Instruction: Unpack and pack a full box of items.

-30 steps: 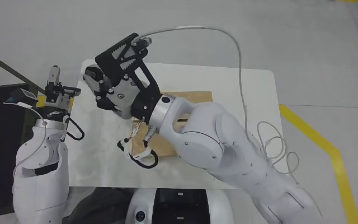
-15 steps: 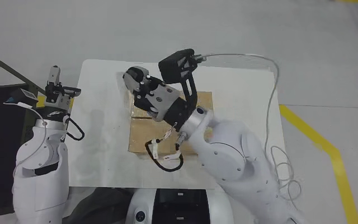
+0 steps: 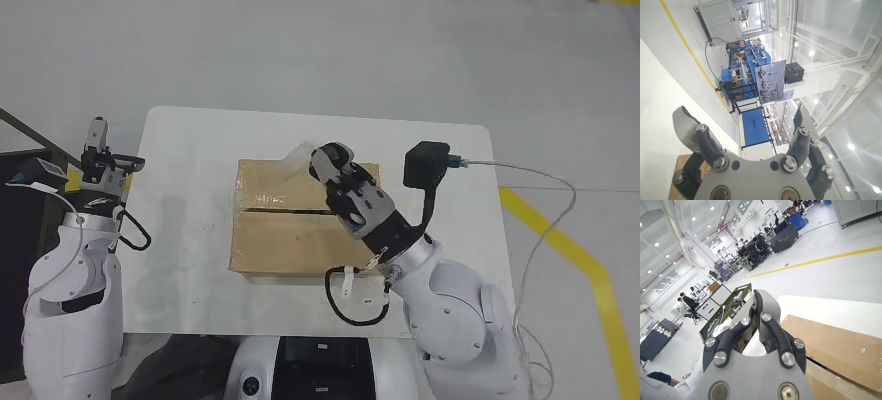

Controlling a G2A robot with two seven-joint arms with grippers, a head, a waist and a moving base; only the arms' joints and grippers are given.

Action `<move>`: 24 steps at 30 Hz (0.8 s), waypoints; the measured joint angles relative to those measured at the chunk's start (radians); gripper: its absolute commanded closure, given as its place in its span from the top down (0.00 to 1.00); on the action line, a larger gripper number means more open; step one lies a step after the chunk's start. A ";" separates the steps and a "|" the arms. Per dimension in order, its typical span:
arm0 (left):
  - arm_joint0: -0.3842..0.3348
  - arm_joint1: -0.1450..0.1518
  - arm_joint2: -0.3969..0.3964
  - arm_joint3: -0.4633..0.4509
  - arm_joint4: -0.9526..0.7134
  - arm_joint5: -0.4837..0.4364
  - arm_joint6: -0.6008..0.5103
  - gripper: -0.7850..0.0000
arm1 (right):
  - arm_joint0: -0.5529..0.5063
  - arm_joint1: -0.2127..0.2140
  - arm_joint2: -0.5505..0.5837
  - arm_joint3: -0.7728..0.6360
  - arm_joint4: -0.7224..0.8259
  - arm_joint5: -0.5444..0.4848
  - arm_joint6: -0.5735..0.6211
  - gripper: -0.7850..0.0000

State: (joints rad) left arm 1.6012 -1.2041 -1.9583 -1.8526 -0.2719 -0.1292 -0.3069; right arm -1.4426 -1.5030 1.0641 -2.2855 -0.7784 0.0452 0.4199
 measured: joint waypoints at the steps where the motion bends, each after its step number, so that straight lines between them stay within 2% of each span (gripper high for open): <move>1: 0.000 0.000 0.000 0.000 0.000 0.000 0.000 1.00 | -0.007 0.002 0.006 -0.008 0.001 -0.007 0.000 0.00; 11: 0.000 0.000 0.000 0.000 0.000 0.000 0.000 1.00 | -0.042 0.012 0.050 -0.028 0.029 0.020 -0.015 0.00; 24: 0.000 0.000 0.000 0.000 0.000 0.000 0.000 1.00 | -0.235 0.032 0.172 -0.036 0.117 0.037 -0.132 0.00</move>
State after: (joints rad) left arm 1.6012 -1.2041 -1.9583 -1.8526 -0.2719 -0.1292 -0.3069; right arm -1.6773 -1.4713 1.2362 -2.3215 -0.6616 0.0823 0.2877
